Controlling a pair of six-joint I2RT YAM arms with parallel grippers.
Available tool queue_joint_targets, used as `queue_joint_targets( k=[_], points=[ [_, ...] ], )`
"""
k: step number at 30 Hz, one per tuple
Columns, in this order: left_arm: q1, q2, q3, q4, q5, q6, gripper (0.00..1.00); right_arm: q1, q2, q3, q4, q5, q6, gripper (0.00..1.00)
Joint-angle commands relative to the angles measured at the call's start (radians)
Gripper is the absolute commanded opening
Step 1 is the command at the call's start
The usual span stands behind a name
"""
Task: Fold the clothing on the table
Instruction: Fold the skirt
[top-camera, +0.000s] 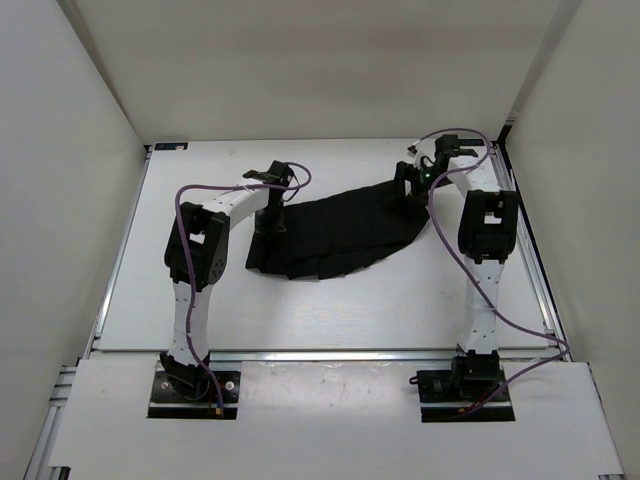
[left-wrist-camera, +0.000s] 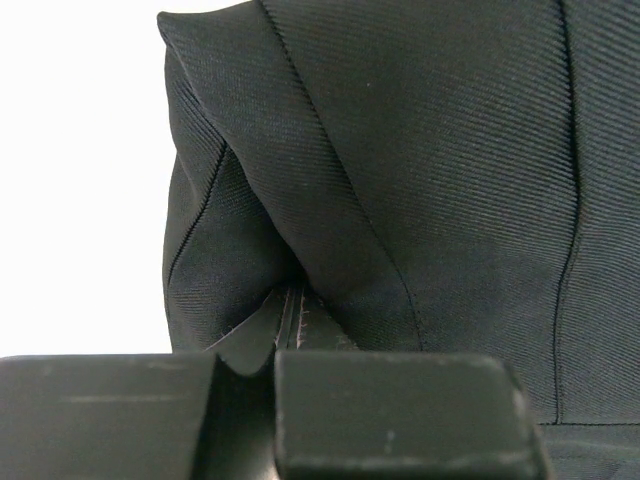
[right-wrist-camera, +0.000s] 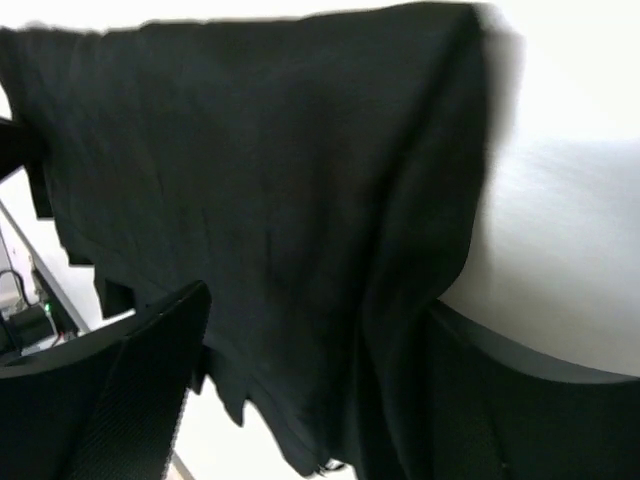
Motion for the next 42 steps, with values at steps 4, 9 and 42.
queue_joint_targets(
  k=[4,9,42],
  points=[
    [-0.007,-0.062,-0.021,0.013,-0.01,-0.015,0.0,0.076,-0.073,-0.153,-0.008,-0.056,-0.011,0.61],
    [-0.015,-0.077,-0.043,0.029,-0.013,-0.02,0.0,0.09,-0.209,-0.366,0.11,-0.001,0.009,0.0],
    [0.028,-0.372,-0.32,0.181,0.096,-0.032,0.0,-0.116,-0.312,-0.448,0.068,0.17,-0.008,0.0]
  ],
)
